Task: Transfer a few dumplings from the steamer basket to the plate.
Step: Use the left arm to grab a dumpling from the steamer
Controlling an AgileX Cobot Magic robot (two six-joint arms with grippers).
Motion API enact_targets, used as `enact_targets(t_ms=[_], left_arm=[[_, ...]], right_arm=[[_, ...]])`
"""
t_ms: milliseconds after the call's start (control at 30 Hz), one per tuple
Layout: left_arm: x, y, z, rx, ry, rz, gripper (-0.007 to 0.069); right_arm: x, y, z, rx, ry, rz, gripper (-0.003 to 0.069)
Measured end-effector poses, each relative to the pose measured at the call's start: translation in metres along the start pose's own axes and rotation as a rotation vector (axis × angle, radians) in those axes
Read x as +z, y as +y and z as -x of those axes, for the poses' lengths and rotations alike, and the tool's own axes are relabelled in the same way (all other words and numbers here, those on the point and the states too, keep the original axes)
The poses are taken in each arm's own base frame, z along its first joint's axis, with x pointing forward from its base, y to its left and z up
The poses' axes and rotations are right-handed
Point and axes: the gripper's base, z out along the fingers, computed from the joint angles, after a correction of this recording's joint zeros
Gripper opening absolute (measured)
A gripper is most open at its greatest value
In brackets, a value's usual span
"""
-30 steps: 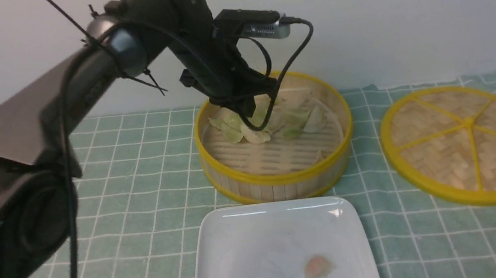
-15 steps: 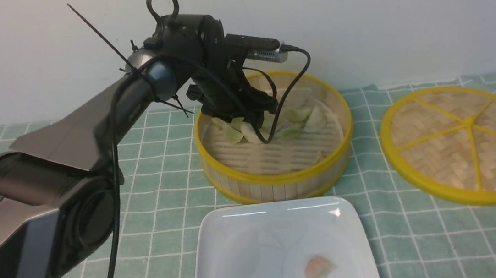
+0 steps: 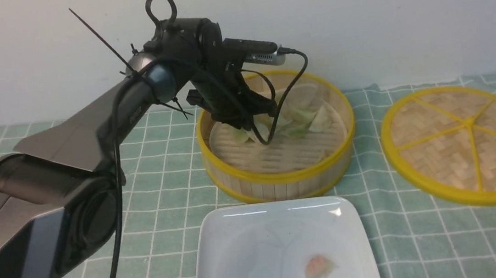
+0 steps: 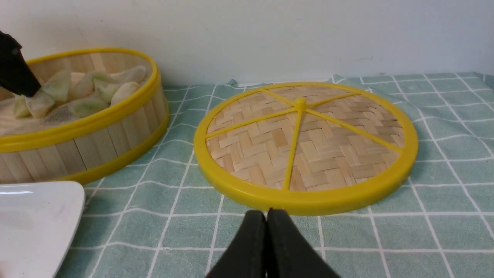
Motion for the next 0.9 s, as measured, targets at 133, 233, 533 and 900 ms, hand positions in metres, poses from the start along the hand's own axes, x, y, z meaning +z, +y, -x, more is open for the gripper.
enact_targets(t_ms=[133,233,533,900], left_arm=[[-0.002,-0.002,-0.001,-0.005,0.02,-0.012,0.0],[-0.012,-0.003,-0.002,0.001,0.04,-0.008,-0.0006],[-0.051,-0.009,0.007,0.012,-0.013,-0.013,-0.0006],[-0.051,0.003,0.007,0.046,-0.019,0.125,0.0239]], right_arm=[[0.0,0.0,0.0,-0.001,0.0,0.0,-0.0015],[0.0,0.0,0.0,-0.001,0.0,0.0,-0.0015],[0.0,0.0,0.0,-0.001,0.0,0.0,-0.0015],[0.0,0.0,0.0,-0.001,0.0,-0.001,-0.0015]])
